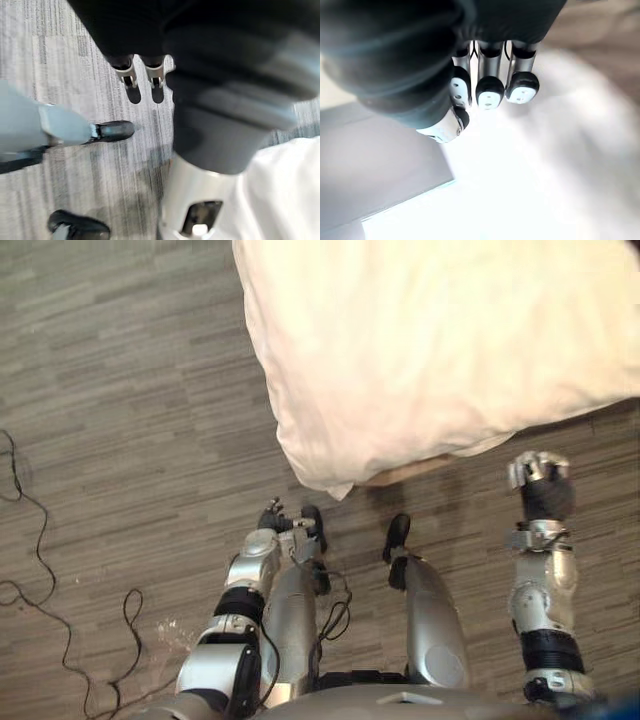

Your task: Tidy the bed and pick cloth on bed and put in laundry

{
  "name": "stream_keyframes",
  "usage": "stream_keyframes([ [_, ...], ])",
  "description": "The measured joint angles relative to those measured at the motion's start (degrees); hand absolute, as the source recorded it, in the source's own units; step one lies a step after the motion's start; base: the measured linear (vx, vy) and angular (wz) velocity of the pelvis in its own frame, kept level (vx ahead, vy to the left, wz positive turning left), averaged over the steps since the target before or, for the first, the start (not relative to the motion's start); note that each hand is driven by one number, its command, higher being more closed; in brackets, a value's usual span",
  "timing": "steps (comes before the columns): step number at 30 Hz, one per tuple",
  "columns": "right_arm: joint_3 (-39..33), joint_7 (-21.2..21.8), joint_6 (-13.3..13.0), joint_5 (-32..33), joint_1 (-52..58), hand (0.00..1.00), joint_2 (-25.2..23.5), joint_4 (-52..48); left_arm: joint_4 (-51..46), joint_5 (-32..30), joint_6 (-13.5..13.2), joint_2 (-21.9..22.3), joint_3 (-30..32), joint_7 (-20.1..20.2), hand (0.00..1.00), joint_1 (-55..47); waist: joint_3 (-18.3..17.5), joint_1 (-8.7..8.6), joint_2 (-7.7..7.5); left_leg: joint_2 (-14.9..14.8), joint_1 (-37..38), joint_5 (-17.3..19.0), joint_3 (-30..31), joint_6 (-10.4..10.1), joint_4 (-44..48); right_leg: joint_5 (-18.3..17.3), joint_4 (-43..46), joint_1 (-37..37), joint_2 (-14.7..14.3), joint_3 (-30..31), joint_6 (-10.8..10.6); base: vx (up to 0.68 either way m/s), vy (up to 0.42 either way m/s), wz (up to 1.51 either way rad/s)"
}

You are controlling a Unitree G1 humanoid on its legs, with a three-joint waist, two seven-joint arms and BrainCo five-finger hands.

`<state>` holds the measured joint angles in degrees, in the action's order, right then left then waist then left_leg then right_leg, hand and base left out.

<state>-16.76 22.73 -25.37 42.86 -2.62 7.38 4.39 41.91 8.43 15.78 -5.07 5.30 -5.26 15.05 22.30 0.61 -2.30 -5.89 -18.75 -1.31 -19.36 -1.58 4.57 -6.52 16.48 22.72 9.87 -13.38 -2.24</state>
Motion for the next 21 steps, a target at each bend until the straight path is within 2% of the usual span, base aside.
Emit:
stream_keyframes([
  [3,-0.59,8.13,2.65,1.97,3.10,1.00,-2.45,-5.69,-0.02,-1.38,2.44,0.40,-1.37,2.91,0.00,-4.35,-3.18,-0.55,0.16,0.27,4.23,0.48,-0.84,-0.33,-0.52,-0.31,-2.15,-4.84,-0.01,-0.14,-0.47,0.26,0.016,-0.06],
  [5,1.27,12.02,5.12,1.97,3.55,1.00,-2.99,-8.22,-0.01,-3.32,3.34,0.53,-2.87,4.83,0.00,-6.95,-4.21,-1.07,0.42,0.57,7.07,0.48,-0.88,-0.33,-0.55,-0.30,-3.10,-8.20,0.15,-0.19,-0.47,0.21,0.008,0.01],
  [7,2.59,15.91,8.38,2.09,3.01,1.00,-2.96,-9.98,0.10,-4.90,3.99,1.15,-3.06,5.70,0.00,-9.30,-5.39,-1.11,0.79,0.88,8.96,0.48,-0.84,-0.33,-0.55,-0.30,-3.98,-10.48,0.32,-0.18,-0.48,0.12,0.010,-0.01],
  [8,3.46,18.35,11.35,3.33,2.28,1.00,-2.90,-10.42,0.43,-5.68,4.13,1.50,-3.07,6.43,0.00,-10.93,-6.10,-1.11,1.25,1.03,9.99,0.48,-0.68,-0.33,-0.54,-0.30,-4.44,-11.77,0.39,-0.22,-0.48,0.09,0.011,0.02],
  [11,5.77,19.59,16.85,6.79,0.11,1.00,-2.86,-10.61,1.42,-5.15,4.03,2.39,-3.08,7.07,0.00,-13.11,-6.83,-1.07,2.71,1.19,10.52,0.45,-0.38,-0.30,-0.53,-0.41,-4.31,-12.60,0.68,-1.20,-0.65,0.05,0.011,0.10],
  [12,7.37,19.11,18.70,7.92,-1.20,1.00,-2.86,-10.62,2.16,-4.10,3.39,2.70,-3.09,7.38,0.00,-13.47,-6.72,-1.05,3.17,1.71,10.36,0.42,-0.19,-0.27,-0.54,-1.43,-3.56,-12.33,1.42,-1.71,-1.65,-0.01,0.013,0.14],
  [13,9.12,17.98,19.53,8.34,-2.95,1.00,-2.87,-10.58,2.16,-1.19,3.81,2.78,-3.07,7.24,0.00,-13.09,-6.72,-0.99,3.58,2.19,9.40,0.40,0.05,-0.25,-0.53,-2.62,-2.11,-10.80,2.16,-1.74,-1.93,-0.04,0.010,0.13],
  [16,12.34,11.63,18.50,8.60,-10.81,1.00,-4.08,-8.68,2.55,6.63,4.80,2.81,-3.06,5.19,0.00,-9.49,-5.60,-0.49,5.49,2.11,3.16,0.22,1.10,-0.05,-0.42,-3.51,3.11,-2.19,2.68,-1.71,-1.54,-0.16,-0.009,0.12],
  [19,12.25,4.59,13.53,10.12,-17.09,1.00,-5.79,-3.48,2.65,9.32,1.82,3.02,-2.84,2.00,0.00,-2.95,-0.71,0.74,4.99,1.50,-4.47,-2.16,2.06,0.06,-0.53,-2.93,5.99,6.22,2.44,-1.95,-0.30,-0.22,-0.030,0.23],
  [21,11.55,1.77,10.29,11.11,-19.42,1.00,-6.96,1.01,2.61,11.13,0.11,3.63,-1.55,0.92,0.00,0.32,1.05,1.10,4.56,0.90,-9.29,-3.71,2.65,0.06,-0.66,-1.83,6.00,10.81,1.86,-2.55,0.59,-0.19,-0.035,0.17],
])
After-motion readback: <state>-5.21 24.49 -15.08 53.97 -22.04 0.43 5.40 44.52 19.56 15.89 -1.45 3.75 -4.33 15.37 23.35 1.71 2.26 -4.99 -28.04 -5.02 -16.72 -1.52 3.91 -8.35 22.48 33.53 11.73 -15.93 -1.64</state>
